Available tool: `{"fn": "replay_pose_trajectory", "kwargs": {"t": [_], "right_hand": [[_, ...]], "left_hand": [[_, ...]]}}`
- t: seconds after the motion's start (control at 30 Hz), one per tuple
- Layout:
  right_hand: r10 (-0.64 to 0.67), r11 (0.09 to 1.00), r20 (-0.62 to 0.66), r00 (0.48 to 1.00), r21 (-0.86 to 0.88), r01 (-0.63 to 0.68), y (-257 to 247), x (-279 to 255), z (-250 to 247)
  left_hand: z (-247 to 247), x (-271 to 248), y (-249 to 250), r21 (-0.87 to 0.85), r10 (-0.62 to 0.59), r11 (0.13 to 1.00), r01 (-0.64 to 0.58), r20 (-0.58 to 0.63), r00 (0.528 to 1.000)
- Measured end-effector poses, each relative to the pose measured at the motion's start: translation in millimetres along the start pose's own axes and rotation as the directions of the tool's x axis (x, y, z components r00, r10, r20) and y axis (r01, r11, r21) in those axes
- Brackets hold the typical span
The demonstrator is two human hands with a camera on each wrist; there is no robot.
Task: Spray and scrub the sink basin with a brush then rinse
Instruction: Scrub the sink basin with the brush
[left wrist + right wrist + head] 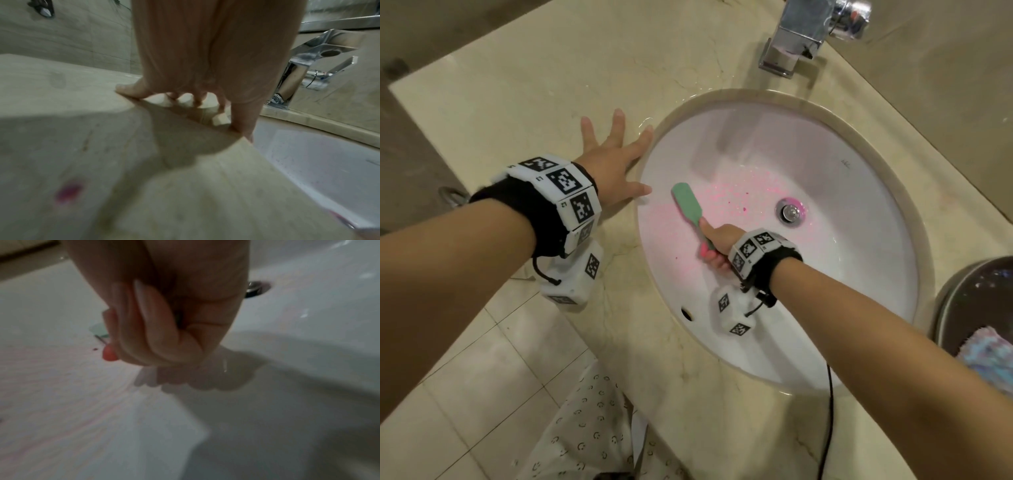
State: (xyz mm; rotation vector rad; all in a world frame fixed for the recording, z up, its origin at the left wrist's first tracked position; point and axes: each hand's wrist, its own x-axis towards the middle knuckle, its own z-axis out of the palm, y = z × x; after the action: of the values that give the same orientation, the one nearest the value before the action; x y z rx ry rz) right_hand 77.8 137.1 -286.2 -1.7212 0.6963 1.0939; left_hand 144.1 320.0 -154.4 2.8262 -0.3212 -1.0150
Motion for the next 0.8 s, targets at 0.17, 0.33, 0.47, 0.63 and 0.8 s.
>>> {"fn": "replay_pose_trajectory", "kwargs": {"t": [0.17, 0.33, 0.47, 0.63, 0.8], "right_hand": [[0.078, 0.986, 0.240, 0.968, -0.161, -0.039, 17.0, -14.2, 4.4], [0.058, 0.859, 0.138, 0.989, -0.511, 0.021, 54.2, -28.4, -39.3], [-0.037, 0.829, -0.116, 0.993, -0.559, -0.034, 56.9, -23.2, -69.0], [-0.100, 0.885, -0.333, 0.938, -0.460, -0.068, 35.7, 11.2, -75.1], [-0.051, 0.989, -0.126, 0.991, -0.141, 0.034, 6.2, 7.2, -25.0]], "left_hand": [[-0.7, 0.2, -0.2, 0.012, -0.009, 1.000, 0.009, 0.008, 1.000], [-0.7, -0.6, 1.0, 0.017, -0.008, 1.000, 0.007, 0.007, 1.000], [-1.9, -1.3, 1.4, 0.006, -0.012, 1.000, 0.012, 0.017, 1.000], [-1.7, -1.4, 1.7, 0.003, -0.013, 1.000, 0.012, 0.023, 1.000], [-2.0, -1.3, 1.2, 0.000, -0.018, 1.000, 0.018, 0.027, 0.999]]}}
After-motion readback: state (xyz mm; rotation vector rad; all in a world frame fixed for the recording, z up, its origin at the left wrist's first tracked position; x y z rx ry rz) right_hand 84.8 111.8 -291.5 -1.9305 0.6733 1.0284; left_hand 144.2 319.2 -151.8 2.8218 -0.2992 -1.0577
